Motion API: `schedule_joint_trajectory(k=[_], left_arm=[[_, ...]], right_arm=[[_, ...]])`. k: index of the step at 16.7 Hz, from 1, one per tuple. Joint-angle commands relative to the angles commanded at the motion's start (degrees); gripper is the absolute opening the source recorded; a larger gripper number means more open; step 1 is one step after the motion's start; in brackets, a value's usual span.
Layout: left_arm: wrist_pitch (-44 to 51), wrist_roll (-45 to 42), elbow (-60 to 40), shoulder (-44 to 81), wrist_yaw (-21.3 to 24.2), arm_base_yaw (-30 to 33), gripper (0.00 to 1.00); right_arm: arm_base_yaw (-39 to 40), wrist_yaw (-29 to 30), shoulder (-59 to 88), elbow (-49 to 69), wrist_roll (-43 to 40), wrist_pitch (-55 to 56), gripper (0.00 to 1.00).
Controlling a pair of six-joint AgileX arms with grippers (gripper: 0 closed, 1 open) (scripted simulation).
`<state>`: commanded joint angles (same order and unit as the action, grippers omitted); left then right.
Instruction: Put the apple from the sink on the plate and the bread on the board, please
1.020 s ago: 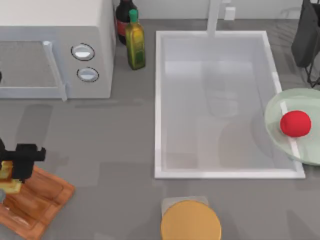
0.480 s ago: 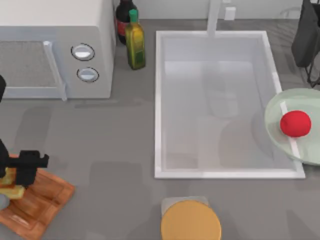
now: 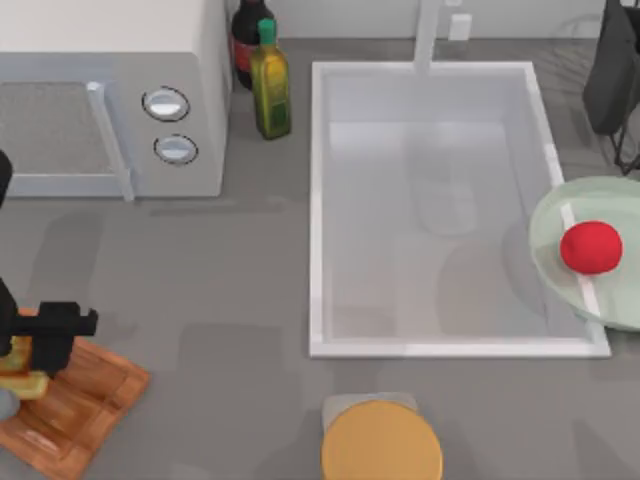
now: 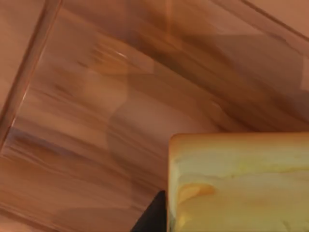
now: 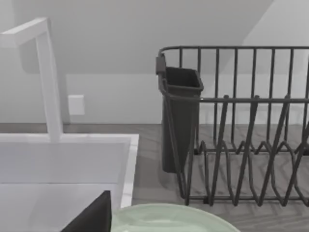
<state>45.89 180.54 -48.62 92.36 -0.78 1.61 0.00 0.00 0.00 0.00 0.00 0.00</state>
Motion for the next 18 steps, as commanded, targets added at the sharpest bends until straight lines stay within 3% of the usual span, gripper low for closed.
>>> schedule_joint_trajectory(k=[5, 18], left_arm=[[0.0, 0.0, 0.0, 0.0, 0.0, 0.0, 0.98], [-0.4, -3.3, 0.5, -2.9, 0.4, 0.2, 1.0]], right_arm=[[0.0, 0.0, 0.0, 0.0, 0.0, 0.0, 1.0], [0.0, 0.0, 0.0, 0.0, 0.0, 0.0, 1.0]])
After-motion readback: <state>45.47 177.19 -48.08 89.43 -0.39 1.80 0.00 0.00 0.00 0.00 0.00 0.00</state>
